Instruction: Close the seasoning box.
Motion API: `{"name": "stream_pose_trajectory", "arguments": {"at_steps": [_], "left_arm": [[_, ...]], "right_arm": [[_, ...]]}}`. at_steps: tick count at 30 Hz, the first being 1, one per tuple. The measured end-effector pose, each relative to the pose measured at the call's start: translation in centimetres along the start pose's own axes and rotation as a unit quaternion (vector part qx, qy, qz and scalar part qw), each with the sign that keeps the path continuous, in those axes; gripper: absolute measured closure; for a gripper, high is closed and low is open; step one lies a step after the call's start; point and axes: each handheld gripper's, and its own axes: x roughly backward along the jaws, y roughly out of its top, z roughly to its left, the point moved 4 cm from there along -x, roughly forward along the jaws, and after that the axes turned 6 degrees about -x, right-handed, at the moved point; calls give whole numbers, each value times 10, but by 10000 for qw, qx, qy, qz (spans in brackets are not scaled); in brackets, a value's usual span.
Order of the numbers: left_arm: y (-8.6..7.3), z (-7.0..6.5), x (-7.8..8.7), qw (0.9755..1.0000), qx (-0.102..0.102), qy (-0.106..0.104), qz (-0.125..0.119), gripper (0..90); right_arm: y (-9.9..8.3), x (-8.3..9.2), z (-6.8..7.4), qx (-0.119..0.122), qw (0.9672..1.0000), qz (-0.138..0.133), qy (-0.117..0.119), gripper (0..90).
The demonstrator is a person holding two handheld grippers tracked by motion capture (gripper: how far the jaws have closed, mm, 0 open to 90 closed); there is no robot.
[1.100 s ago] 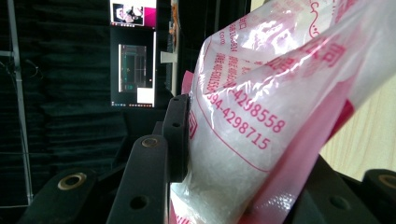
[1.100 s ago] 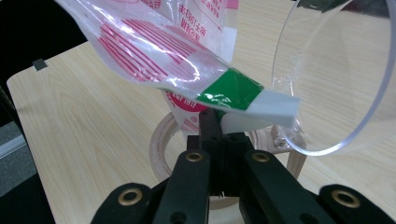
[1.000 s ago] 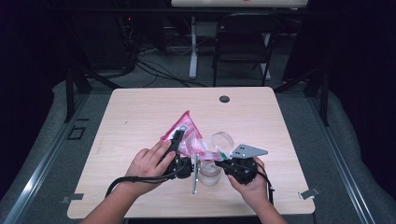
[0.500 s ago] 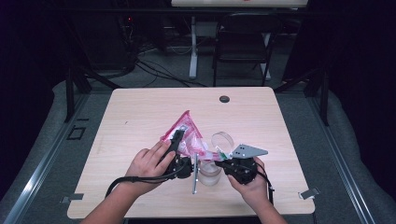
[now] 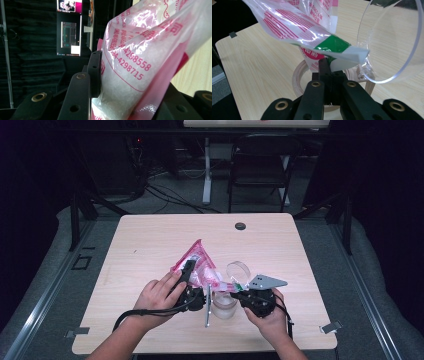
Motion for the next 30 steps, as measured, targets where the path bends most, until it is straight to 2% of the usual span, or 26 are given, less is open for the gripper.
{"name": "stream_pose_trajectory", "arguments": {"at_steps": [12,30], "left_arm": [[-4,-4,-2,9999,120,-100,34,683],[-7,-6,-3,9997,186,-151,56,686]], "right_arm": [[1,1,0,14,10000,1,-5,900],[2,2,1,11,10000,-35,-1,900]]}}
